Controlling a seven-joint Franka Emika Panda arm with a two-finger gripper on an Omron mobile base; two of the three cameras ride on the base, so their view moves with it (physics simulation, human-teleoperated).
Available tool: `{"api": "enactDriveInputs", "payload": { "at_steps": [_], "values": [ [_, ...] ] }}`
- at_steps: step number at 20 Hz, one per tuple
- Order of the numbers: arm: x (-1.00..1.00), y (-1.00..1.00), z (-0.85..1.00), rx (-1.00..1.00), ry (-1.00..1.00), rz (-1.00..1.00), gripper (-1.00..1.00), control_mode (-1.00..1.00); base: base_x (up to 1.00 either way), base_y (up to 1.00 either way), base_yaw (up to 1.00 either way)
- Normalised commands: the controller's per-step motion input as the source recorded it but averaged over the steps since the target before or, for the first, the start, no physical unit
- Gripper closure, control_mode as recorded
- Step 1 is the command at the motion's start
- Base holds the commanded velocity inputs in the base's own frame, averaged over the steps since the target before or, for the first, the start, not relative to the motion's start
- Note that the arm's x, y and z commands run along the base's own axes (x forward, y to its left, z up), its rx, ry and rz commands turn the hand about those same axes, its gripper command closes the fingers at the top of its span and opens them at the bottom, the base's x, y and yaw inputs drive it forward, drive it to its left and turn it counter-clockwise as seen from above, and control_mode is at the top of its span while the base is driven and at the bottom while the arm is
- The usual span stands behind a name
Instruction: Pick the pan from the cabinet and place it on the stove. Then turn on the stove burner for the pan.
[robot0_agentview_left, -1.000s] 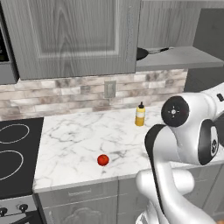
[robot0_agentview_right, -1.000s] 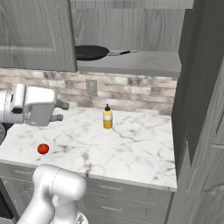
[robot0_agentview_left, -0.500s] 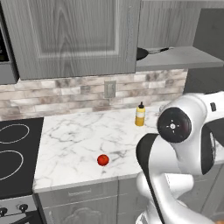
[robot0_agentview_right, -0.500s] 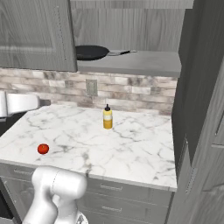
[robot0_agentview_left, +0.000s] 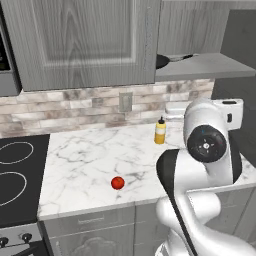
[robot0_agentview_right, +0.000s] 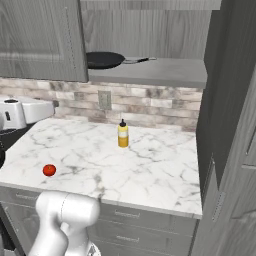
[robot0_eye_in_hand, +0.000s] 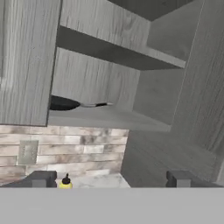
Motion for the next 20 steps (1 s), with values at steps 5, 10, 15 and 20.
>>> {"api": "enactDriveInputs", "payload": {
  "at_steps": [5, 10, 15, 20],
  "values": [
    [0.47, 0.22, 0.16, 0.12, -0.27, 0.23, -1.0, -1.0, 0.0, 0.0, 0.0],
    [0.45, 0.34, 0.23, 0.05, -0.19, 0.21, -1.0, -1.0, 0.0, 0.0, 0.0],
    [0.41, 0.29, 0.28, 0.01, -0.09, 0.12, -1.0, -1.0, 0.0, 0.0, 0.0],
    [0.46, 0.1, 0.28, 0.0, -0.01, 0.07, -1.0, -1.0, 0.0, 0.0, 0.0]
  ]
}}
